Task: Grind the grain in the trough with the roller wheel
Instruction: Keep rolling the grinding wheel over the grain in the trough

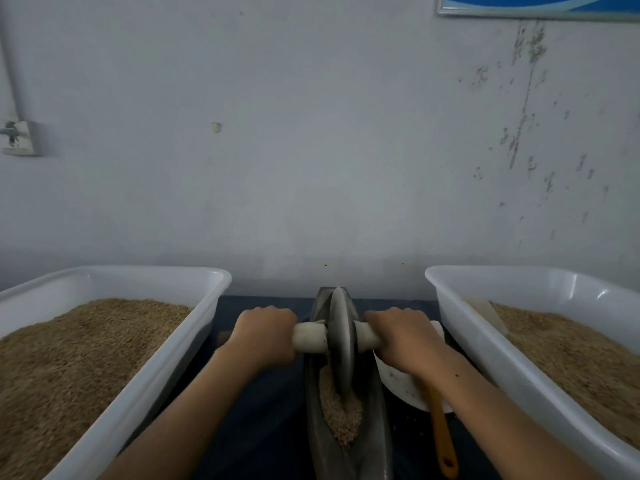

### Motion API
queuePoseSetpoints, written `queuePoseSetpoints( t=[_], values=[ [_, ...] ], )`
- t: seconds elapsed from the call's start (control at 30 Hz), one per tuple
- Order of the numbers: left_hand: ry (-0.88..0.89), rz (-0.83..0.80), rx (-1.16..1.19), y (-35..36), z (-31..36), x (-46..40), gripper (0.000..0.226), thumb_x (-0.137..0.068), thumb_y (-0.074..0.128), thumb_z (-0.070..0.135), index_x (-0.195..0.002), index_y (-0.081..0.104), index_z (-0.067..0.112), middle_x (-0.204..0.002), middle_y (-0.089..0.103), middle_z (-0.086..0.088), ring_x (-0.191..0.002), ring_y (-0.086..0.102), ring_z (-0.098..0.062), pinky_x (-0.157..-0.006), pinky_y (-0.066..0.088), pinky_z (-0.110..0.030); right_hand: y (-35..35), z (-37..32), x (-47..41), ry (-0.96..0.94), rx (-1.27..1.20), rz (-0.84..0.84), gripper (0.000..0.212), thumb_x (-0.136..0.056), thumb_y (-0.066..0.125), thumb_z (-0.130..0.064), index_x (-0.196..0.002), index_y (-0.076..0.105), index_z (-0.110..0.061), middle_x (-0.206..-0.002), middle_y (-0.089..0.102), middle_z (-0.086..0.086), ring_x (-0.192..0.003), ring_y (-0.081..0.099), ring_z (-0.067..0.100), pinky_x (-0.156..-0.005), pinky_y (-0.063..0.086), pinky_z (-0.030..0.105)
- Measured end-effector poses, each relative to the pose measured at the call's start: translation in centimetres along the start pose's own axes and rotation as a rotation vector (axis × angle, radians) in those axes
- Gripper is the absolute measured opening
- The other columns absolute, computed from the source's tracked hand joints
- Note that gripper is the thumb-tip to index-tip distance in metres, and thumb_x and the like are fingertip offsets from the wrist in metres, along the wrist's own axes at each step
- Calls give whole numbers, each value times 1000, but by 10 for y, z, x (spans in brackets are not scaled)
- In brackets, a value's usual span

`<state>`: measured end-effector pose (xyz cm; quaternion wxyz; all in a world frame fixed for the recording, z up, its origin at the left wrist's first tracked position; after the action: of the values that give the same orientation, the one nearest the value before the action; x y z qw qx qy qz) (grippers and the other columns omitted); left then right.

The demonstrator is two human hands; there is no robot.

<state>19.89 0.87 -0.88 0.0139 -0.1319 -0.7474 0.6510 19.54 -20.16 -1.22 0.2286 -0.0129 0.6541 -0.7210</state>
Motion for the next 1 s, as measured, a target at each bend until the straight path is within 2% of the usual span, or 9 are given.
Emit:
queuePoseSetpoints(
  t=[0.1,0.2,0.37,0.47,0.53,0.6,0.67,0.83,1.0],
  values=[
    [-22,251,-30,5,6,0,27,-85,58,36,-109,50,24,-104,62,1,-94,59,-19,-69,34,-28,14,-1,0,59,-8,139,16,-89,51,-19,-104,45,-21,-101,63,-1,-91,60,24,-65,30,32],
    [-22,271,-5,9,4,0,28,-85,59,36,-108,49,24,-103,62,2,-93,59,-19,-68,33,-28,15,1,-1,48,-21,162,13,-89,52,-21,-97,42,-22,-98,63,-1,-89,60,23,-65,31,32],
    [24,-44,44,3,-3,-4,35,-80,64,32,-112,57,19,-107,64,-2,-97,61,-21,-76,44,-31,-4,5,-4,-47,7,-129,17,-83,56,-19,-90,43,-26,-96,62,1,-86,59,23,-64,33,30],
    [39,-273,146,0,-5,-2,36,-77,68,30,-109,60,14,-99,68,-3,-84,63,-16,-69,45,-27,-12,7,-4,-90,-31,-301,15,-78,62,-20,-87,51,-25,-79,56,-4,-69,53,16,-53,32,26],
    [43,-320,168,2,-4,-2,31,-77,69,29,-103,60,14,-89,68,-1,-73,60,-13,-65,44,-25,-12,9,-3,-92,-68,-344,17,-77,65,-22,-85,52,-26,-73,52,-8,-64,50,12,-50,32,25],
    [33,-269,137,1,-4,-2,30,-76,69,30,-101,59,17,-83,63,2,-73,58,-14,-66,45,-27,-11,9,-3,-88,-65,-309,16,-77,65,-23,-87,53,-26,-75,54,-8,-66,51,12,-51,32,25],
    [28,-172,83,1,-3,-4,36,-76,68,33,-108,58,19,-93,63,2,-83,59,-17,-70,43,-28,-8,7,-3,-73,-38,-238,19,-79,61,-22,-97,58,-25,-86,60,-3,-76,57,18,-56,32,27],
    [22,141,25,9,-1,-7,27,-83,59,34,-109,55,27,-104,63,2,-94,60,-19,-70,36,-28,7,1,-3,2,-2,76,18,-89,50,-20,-107,47,-24,-101,63,0,-92,61,25,-68,39,33],
    [54,120,33,9,-3,-7,32,-84,59,35,-114,54,26,-107,63,2,-97,60,-18,-74,38,-28,6,2,-2,-2,-29,67,14,-91,50,-22,-105,47,-24,-100,64,0,-90,61,23,-71,40,33]
  ],
)
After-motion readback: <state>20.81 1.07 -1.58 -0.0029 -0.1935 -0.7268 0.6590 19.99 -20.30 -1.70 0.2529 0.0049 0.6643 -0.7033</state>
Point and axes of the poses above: each hand's wrist, its own x-axis away from the middle knuckle, its own y-axis out of the palm, z = x × y, the point moved 1 cm from there along -x, towards the middle knuckle
